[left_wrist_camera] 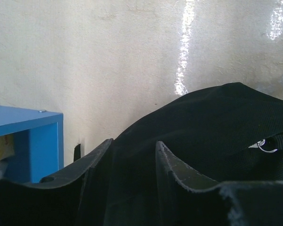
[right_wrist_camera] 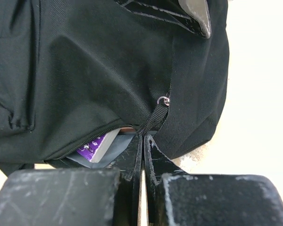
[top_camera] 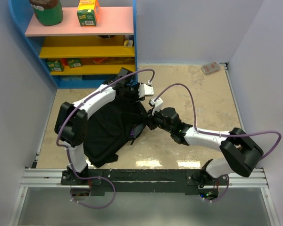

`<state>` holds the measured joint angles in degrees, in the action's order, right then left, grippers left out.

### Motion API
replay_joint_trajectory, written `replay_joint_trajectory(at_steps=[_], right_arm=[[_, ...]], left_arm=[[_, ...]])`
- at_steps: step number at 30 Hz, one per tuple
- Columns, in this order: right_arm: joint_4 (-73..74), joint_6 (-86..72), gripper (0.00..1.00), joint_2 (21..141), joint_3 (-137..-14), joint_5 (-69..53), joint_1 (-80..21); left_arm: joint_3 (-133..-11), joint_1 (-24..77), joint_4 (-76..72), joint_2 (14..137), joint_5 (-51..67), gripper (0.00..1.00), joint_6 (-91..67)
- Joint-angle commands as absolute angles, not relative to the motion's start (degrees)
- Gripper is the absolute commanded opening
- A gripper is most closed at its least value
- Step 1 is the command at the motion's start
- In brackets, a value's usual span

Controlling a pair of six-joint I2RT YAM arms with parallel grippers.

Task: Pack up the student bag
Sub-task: Zip the student bag at the center of the board.

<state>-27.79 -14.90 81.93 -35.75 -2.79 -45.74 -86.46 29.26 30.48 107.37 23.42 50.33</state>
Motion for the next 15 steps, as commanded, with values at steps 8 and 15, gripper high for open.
replay_joint_trajectory(at_steps=[8, 15], right_arm=[[-26.46, -14.94, 0.0, 74.62, -33.93, -5.36, -45.62], [-27.51, -19.15, 0.0, 72.16, -28.4, -7.47, -47.19]], left_arm=[[-86.22, 29.79, 28.04, 108.63, 24.0, 0.18, 51.77], [-87.18, 29.71, 24.88, 109.51, 21.89, 0.0, 49.75]])
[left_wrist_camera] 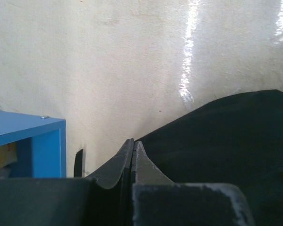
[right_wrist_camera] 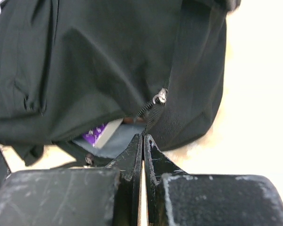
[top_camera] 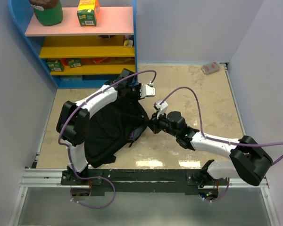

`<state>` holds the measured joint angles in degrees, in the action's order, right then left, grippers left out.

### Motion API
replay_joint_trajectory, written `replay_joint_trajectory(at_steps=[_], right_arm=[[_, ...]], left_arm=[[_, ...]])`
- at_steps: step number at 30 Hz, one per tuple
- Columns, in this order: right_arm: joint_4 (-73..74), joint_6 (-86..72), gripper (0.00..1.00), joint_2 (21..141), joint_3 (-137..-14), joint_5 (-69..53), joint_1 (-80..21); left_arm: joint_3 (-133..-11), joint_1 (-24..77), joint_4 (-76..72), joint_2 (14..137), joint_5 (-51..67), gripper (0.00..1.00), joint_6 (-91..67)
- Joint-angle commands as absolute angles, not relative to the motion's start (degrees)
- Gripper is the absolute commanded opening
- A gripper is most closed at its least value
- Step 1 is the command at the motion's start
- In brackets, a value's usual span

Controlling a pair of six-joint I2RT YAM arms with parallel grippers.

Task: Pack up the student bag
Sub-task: Zip the student bag at the center of the board.

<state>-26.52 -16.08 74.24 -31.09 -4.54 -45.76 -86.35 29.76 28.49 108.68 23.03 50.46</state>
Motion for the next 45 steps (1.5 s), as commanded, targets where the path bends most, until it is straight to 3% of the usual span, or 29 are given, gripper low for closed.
replay_joint_trajectory(at_steps=[1, 8, 10, 12, 15, 18, 22, 37, 43, 45], right_arm=[[-27.94, -19.42, 0.0, 71.98, -27.95, -7.47, -47.72], [-26.02, -21.62, 0.0, 70.67, -26.89, -4.14, -50.45], [-24.62, -21.53, 0.0, 70.14, -27.42, -3.08, -50.36], [-23.91, -21.19, 0.0, 69.7, -28.21, -1.76, -50.28], [-23.55, -20.92, 0.0, 70.13, -28.74, -1.41, -49.92], [-23.73, -20.92, 0.0, 70.58, -28.65, -1.23, -49.92], [-24.17, -21.01, 0.0, 71.1, -28.13, -1.05, -49.83], [-23.99, -20.65, 0.0, 70.31, -29.18, -0.97, -49.83], [-24.08, -20.74, 0.0, 68.91, -28.74, -0.53, -49.83], [-24.08, -20.83, 0.0, 68.73, -28.48, -0.35, -49.83]], left_arm=[[-87.36, 29.71, 24.7, 109.6, 21.8, 0.0, 49.57], [-89.29, 29.71, 27.58, 110.13, 23.37, 0.0, 50.79], [-89.91, 29.44, 29.96, 109.08, 26.43, 0.17, 52.9], [-89.48, 28.92, 33.3, 106.27, 28.73, 0.51, 56.94], [-88.86, 28.3, 38.83, 102.4, 33.48, 0.68, 65.11], [-89.12, 28.3, 44.98, 100.37, 36.73, 0.71, 72.05], [-91.4, 28.56, 53.85, 100.98, 39.28, 0.72, 76.98], [-90.7, 33.48, 56.33, 106.43, 37.97, 0.62, 80.15], [-92.81, 34.45, 58.18, 110.38, 36.65, 0.44, 80.6], [-93.86, 34.54, 58.8, 110.92, 36.74, 0.28, 80.77]])
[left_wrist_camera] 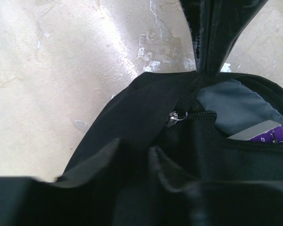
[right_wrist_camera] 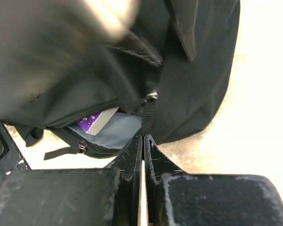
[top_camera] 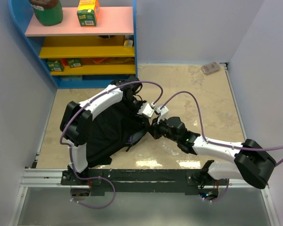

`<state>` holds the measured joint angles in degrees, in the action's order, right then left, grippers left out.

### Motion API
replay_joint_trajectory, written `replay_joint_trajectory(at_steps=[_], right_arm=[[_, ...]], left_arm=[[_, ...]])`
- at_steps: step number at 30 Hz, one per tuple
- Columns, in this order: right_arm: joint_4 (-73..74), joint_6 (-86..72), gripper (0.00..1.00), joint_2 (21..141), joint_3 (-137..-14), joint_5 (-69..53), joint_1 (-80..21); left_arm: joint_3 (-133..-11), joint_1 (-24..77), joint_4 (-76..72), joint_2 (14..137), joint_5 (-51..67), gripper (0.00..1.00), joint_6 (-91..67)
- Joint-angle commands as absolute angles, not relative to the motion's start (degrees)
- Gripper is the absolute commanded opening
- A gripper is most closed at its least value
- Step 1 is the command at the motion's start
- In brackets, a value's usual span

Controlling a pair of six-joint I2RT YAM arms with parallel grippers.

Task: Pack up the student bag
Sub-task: Zip the student bag at the center of the board.

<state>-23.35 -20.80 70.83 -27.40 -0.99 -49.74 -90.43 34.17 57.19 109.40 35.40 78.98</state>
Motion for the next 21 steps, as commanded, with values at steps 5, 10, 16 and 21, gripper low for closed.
replay_joint_trajectory(at_steps=[5, 10, 16, 21], right_arm=[[-25.05, -21.09, 0.0, 68.47, -27.78, -0.18, -49.75], [-24.96, -21.44, 0.0, 68.82, -27.07, -0.79, -49.83], [-23.73, -23.99, 0.0, 64.17, -23.3, -1.58, -51.41], [-23.9, -26.28, 0.0, 62.66, -21.01, -0.7, -54.49]], left_arm=[[-95.54, 34.63, 59.94, 112.15, 35.34, 0.05, 80.77], [-94.4, 34.37, 50.47, 111.27, 32.61, 0.0, 73.93], [-92.9, 33.84, 34.12, 111.09, 24.45, 0.0, 65.05], [-95.45, 33.66, 31.2, 113.2, 21.36, 0.0, 60.39]])
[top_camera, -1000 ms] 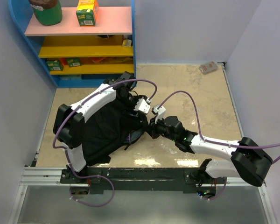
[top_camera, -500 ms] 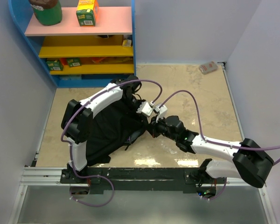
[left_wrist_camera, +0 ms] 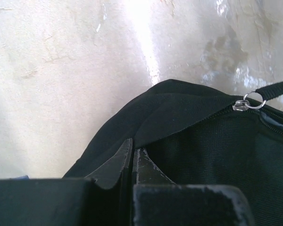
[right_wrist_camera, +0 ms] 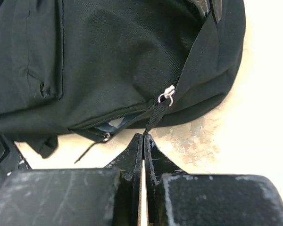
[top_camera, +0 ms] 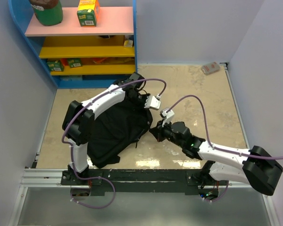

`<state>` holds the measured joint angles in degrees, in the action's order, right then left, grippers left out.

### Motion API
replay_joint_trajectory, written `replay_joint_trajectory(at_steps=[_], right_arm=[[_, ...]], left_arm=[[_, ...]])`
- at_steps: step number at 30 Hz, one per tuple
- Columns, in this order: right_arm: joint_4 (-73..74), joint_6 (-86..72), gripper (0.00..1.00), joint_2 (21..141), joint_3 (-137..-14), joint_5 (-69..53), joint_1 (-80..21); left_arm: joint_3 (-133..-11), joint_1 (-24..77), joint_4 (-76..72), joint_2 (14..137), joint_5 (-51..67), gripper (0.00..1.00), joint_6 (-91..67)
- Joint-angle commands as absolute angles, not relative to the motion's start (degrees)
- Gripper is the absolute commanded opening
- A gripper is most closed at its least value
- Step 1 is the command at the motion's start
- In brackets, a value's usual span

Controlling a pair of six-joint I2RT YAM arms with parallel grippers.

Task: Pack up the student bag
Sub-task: Zip the student bag at the center of the board.

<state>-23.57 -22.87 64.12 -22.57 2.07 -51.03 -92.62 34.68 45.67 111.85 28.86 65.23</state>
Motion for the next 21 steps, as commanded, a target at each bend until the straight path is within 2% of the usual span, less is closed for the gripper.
replay_joint_trajectory(at_steps=[1, 8, 12, 14, 15, 16, 17, 18, 19, 21], right_arm=[[-24.6, -27.32, 0.0, 63.45, -20.74, -0.7, -55.97], [-31.46, -30.85, 0.0, 71.36, -21.26, -1.15, -61.43], [-27.88, -31.03, 0.02, 69.79, -22.15, 1.57, -61.79], [-22.71, -30.77, 0.13, 66.29, -23.81, 5.87, -61.79], [-20.94, -30.33, 0.23, 64.96, -24.51, 7.72, -61.7], [-19.53, -29.19, 0.25, 63.99, -25.65, 9.39, -61.53], [-17.42, -28.74, 0.27, 62.42, -26.19, 10.1, -61.26], [-16.53, -28.57, 0.36, 61.79, -26.71, 10.46, -60.13], [-15.57, -28.74, 0.42, 61.44, -27.76, 11.85, -59.42], [-11.27, -28.92, 0.67, 60.91, -29.35, 13.09, -57.49]], left_arm=[[-96.06, 33.75, 31.03, 113.46, 21.36, 0.0, 59.77], [-95.45, 33.84, 26.11, 112.77, 20.22, 0.0, 53.53], [-95.1, 33.92, 25.74, 111.27, 21.44, 0.01, 49.31], [-94.57, 34.01, 26.45, 110.22, 21.88, 0.25, 47.82], [-94.05, 34.01, 26.72, 108.47, 22.41, 0.37, 45.99], [-92.48, 34.1, 26.54, 107.33, 22.67, 0.68, 45.18], [-91.24, 34.1, 26.28, 106.01, 22.94, 0.84, 44.48], [-90.1, 34.01, 26.19, 103.12, 23.98, 1.0, 43.52], [-87.74, 34.1, 26.19, 101.62, 24.52, 1.0, 42.98], [-85.44, 34.01, 26.71, 97.06, 25.57, 1.0, 41.32]])
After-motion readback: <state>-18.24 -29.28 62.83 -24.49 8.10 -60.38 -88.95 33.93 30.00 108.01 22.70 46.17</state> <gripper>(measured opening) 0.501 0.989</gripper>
